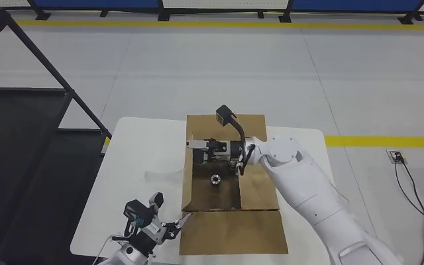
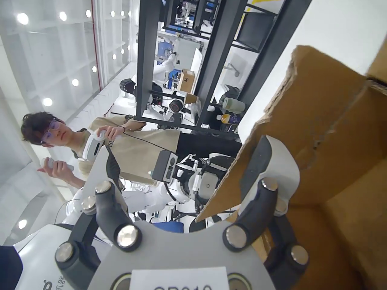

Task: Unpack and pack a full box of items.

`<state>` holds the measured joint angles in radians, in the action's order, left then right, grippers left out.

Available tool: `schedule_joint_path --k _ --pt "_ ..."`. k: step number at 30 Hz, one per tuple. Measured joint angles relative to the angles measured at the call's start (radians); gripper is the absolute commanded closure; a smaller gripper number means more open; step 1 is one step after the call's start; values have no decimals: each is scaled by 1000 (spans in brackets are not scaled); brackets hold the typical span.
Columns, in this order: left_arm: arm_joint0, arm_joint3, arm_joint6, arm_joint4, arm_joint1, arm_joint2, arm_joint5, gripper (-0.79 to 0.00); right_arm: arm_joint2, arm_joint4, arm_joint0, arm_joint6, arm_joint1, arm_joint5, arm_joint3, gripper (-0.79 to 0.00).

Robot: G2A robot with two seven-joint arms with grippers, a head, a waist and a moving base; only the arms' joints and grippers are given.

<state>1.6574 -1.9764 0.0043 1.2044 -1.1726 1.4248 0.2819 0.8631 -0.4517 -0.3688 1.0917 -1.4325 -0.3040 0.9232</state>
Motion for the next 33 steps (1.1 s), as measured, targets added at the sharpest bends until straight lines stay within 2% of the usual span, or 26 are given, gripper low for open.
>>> schedule_joint_path --k 8,14,18,22,33 --pt "-41 21 11 -125 -16 -27 -122 -785 -40 -132 57 138 -44 -73 -99 -785" --pt "-47 30 7 -191 -18 -1 -127 -785 -50 -208 101 238 -71 -111 -199 -785" --pt "-41 30 20 -208 -20 12 -135 -785 -41 -231 121 258 -80 -151 -248 -785" --pt "-44 33 18 -225 -21 26 -148 -785 -25 -222 120 244 -76 -182 -255 -785" --pt "-57 45 12 -293 -24 70 -163 -785 66 -188 64 205 -22 -219 -210 -785"
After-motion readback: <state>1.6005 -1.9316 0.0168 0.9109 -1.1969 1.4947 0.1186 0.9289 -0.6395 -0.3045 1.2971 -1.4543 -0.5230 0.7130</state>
